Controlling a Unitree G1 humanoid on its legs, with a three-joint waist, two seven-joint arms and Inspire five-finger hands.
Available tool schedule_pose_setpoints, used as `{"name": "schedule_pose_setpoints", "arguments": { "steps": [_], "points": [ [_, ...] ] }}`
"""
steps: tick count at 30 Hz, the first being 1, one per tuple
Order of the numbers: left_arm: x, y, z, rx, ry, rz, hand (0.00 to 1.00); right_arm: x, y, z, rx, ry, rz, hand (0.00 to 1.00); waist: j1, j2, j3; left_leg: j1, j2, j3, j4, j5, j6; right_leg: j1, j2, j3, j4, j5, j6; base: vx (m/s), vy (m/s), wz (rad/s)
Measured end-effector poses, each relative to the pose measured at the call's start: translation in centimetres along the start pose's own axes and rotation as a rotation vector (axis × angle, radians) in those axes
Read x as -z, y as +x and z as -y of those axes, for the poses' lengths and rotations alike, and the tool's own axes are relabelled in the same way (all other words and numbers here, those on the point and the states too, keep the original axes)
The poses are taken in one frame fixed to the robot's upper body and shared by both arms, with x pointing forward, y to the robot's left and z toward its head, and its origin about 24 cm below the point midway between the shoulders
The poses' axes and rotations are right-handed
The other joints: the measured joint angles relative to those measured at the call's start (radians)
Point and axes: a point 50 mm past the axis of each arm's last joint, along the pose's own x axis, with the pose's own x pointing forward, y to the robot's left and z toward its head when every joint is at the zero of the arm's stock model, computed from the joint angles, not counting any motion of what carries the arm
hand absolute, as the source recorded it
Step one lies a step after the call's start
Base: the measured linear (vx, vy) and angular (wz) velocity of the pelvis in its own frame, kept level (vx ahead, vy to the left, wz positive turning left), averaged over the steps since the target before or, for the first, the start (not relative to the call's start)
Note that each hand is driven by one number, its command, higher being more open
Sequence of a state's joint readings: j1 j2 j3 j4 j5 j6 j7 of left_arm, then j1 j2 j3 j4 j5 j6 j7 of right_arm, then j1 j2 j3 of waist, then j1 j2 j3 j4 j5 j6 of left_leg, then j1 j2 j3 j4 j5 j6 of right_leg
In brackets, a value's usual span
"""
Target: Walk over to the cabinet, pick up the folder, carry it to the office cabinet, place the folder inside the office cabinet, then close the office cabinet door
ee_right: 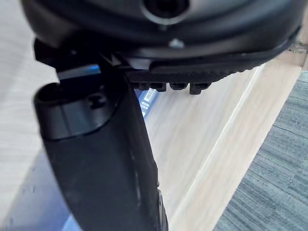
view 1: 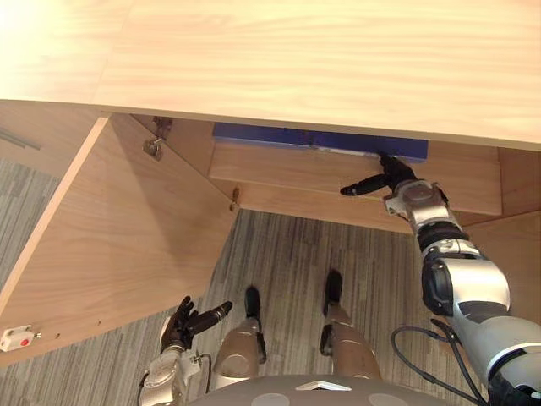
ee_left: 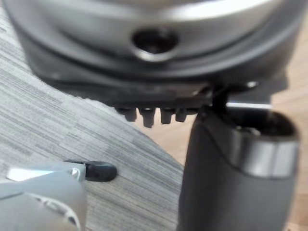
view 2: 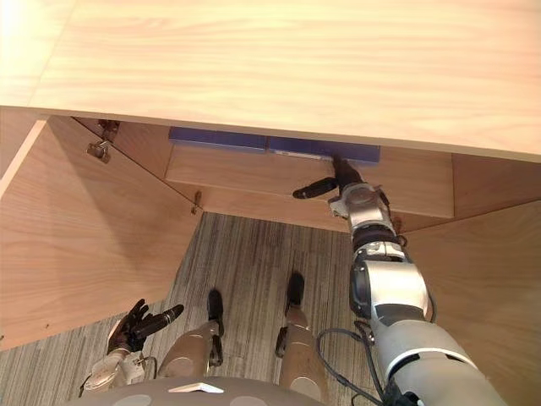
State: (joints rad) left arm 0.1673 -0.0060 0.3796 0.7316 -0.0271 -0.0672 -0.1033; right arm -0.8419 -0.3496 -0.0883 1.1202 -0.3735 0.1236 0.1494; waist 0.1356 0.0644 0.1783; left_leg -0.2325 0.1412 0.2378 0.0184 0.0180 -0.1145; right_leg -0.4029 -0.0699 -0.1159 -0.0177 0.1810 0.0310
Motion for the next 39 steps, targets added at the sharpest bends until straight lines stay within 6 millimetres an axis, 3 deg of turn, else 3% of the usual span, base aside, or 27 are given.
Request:
{"name": "schedule_pose_setpoints", "arguments": {
  "steps": [4,9,11,21,25,27,32,33,39],
  "points": [
    [0.2,0.0,0.7,0.005,-0.014,-0.009,1.0,2.2,-0.3,-3.7,-0.092,-0.16,-0.034,1.0,0.001,-0.001,0.0,0.033,0.014,-0.008,0.064,-0.043,-0.004,0.054,0.005,-0.007,0.025,-0.024,-0.01,0.05,0.034,0.01],
    [0.5,-0.1,1.1,0.011,-0.017,-0.023,1.0,7.5,-1.8,-8.5,-0.257,-0.246,-0.152,1.0,0.004,-0.029,-0.029,0.068,0.033,-0.026,0.159,-0.118,0.009,0.126,0.005,-0.034,0.065,-0.079,-0.013,0.03,0.042,0.08],
    [0.8,-0.2,1.2,0.01,0.006,-0.04,1.0,9.1,-2.5,-9.6,-0.297,-0.245,-0.192,1.0,0.005,-0.033,-0.041,0.076,0.04,-0.028,0.199,-0.146,0.008,0.15,0.005,-0.042,0.068,-0.087,-0.01,0.02,0.052,0.01],
    [3.3,-0.5,0.2,-0.035,0.04,-0.164,1.0,15.3,-4.6,-9.6,-0.313,-0.158,-0.388,1.0,-0.002,-0.06,-0.117,0.203,0.017,-0.01,0.123,-0.157,-0.002,0.289,0.003,-0.022,-0.059,-0.037,0.02,0.06,0.044,-0.05],
    [3.3,-0.3,0.4,-0.022,0.075,-0.176,1.0,19.0,-6.8,-10.5,-0.302,-0.019,-0.502,1.0,-0.006,-0.058,-0.121,0.24,0.004,-0.009,0.084,-0.151,0.002,0.305,-0.002,-0.023,-0.061,-0.037,0.02,0.04,0.04,-0.02],
    [3.4,-0.1,0.7,-0.014,0.099,-0.192,1.0,21.9,-9.3,-12.7,-0.253,0.18,-0.605,1.0,-0.028,-0.059,-0.126,0.252,-0.007,-0.017,0.063,-0.145,0.007,0.314,-0.011,-0.038,-0.061,-0.037,0.02,0.01,0.041,0.09],
    [3.6,0.2,1.3,-0.005,0.16,-0.215,1.0,25.3,-13.8,-17.0,-0.134,0.564,-0.786,1.0,-0.064,-0.062,-0.13,0.259,-0.027,-0.019,0.054,-0.142,0.013,0.316,-0.028,-0.041,-0.062,-0.036,0.022,-0.02,0.034,0.01],
    [3.6,0.4,1.7,0.002,0.179,-0.221,1.0,26.5,-15.9,-18.6,-0.065,0.733,-0.865,1.0,-0.072,-0.066,-0.134,0.266,-0.033,-0.013,0.047,-0.139,0.016,0.317,-0.033,-0.038,-0.062,-0.035,0.023,-0.04,0.029,-0.12],
    [4.6,0.1,1.7,-0.028,0.179,-0.262,1.0,28.4,-18.9,-19.3,0.122,0.903,-0.931,1.0,-0.095,-0.086,-0.161,0.311,-0.038,0.052,0.039,-0.156,0.01,0.32,-0.03,0.022,-0.068,-0.033,0.029,-0.06,0.008,-0.31]
  ]
}}
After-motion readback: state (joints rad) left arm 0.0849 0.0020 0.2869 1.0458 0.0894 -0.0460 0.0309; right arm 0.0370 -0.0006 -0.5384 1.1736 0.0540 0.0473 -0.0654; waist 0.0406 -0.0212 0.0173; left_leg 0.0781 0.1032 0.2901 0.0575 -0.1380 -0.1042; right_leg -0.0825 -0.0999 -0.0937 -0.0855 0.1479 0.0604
